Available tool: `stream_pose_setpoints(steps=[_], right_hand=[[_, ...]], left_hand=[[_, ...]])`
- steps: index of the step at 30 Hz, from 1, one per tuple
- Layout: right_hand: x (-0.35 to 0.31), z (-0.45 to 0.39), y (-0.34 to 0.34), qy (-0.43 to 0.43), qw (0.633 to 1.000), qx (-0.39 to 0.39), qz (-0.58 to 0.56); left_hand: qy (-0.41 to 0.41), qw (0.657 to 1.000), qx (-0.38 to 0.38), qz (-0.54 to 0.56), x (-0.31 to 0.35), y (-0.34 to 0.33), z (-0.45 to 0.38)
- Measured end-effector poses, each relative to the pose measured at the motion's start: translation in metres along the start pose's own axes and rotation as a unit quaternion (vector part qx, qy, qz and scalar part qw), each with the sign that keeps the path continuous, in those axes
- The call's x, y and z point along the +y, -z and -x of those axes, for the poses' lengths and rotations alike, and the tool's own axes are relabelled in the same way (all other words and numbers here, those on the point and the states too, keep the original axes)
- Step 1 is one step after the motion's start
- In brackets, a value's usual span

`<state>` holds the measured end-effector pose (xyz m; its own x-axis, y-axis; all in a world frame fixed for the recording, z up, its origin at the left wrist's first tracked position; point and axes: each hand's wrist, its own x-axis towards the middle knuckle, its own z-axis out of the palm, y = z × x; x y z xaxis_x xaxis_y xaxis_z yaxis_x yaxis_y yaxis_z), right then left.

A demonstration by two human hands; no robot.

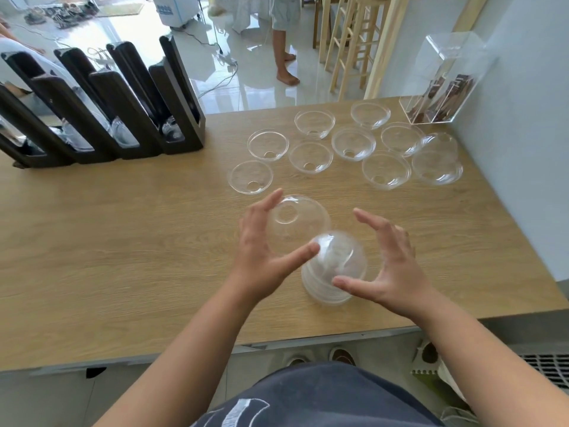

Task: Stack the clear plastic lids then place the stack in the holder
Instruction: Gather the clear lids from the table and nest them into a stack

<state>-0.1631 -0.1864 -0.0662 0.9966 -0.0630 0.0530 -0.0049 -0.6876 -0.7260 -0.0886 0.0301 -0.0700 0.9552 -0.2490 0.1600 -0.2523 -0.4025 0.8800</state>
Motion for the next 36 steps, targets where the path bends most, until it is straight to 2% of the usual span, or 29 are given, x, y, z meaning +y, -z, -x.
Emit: stream_pose_setpoints(steps=[2, 5, 7, 10, 13, 15, 17, 20, 23, 26, 31, 36], right_hand=[[0.006, 0.002, 0.011, 0.011, 0.997, 0.036, -0.065], [0.016, 0.000, 0.024, 0.003, 0.988, 0.092, -0.125], [0.019, -0.001, 0.030, -0.014, 0.984, 0.109, -0.139], [0.026, -0.001, 0.036, -0.034, 0.984, 0.115, -0.128], [0.032, -0.002, 0.034, -0.047, 0.989, 0.087, -0.112], [0.037, -0.003, 0.028, -0.051, 0.991, 0.040, -0.121], [0.039, -0.003, 0.015, -0.070, 0.984, -0.051, -0.158], [0.033, -0.006, -0.013, -0.099, 0.941, -0.175, -0.273], [0.031, -0.010, -0.022, -0.105, 0.910, -0.181, -0.358], [0.040, -0.012, -0.019, -0.098, 0.895, -0.174, -0.399], [0.053, -0.024, -0.012, -0.076, 0.905, -0.180, -0.379], [0.064, -0.026, -0.007, -0.060, 0.908, -0.193, -0.366]], left_hand=[[-0.033, 0.999, -0.031, -0.020, 0.012, -0.008, 0.002], [-0.033, 0.993, -0.095, -0.056, 0.018, -0.022, 0.005], [-0.025, 0.987, -0.137, -0.076, 0.013, -0.032, 0.010], [-0.020, 0.985, -0.155, -0.076, -0.002, -0.043, 0.018], [-0.021, 0.990, -0.130, -0.042, -0.010, -0.050, 0.020], [-0.033, 0.994, -0.104, -0.033, -0.011, -0.057, 0.020], [-0.051, 0.996, -0.065, -0.030, -0.013, -0.066, 0.025], [-0.066, 0.997, 0.012, -0.022, -0.020, -0.077, 0.035], [-0.060, 0.997, 0.046, -0.004, -0.020, -0.085, 0.033], [-0.065, 0.996, 0.059, -0.011, -0.018, -0.095, 0.029], [-0.064, 0.993, 0.095, -0.013, -0.015, -0.109, 0.018], [-0.070, 0.993, 0.093, -0.026, -0.016, -0.116, 0.023]])
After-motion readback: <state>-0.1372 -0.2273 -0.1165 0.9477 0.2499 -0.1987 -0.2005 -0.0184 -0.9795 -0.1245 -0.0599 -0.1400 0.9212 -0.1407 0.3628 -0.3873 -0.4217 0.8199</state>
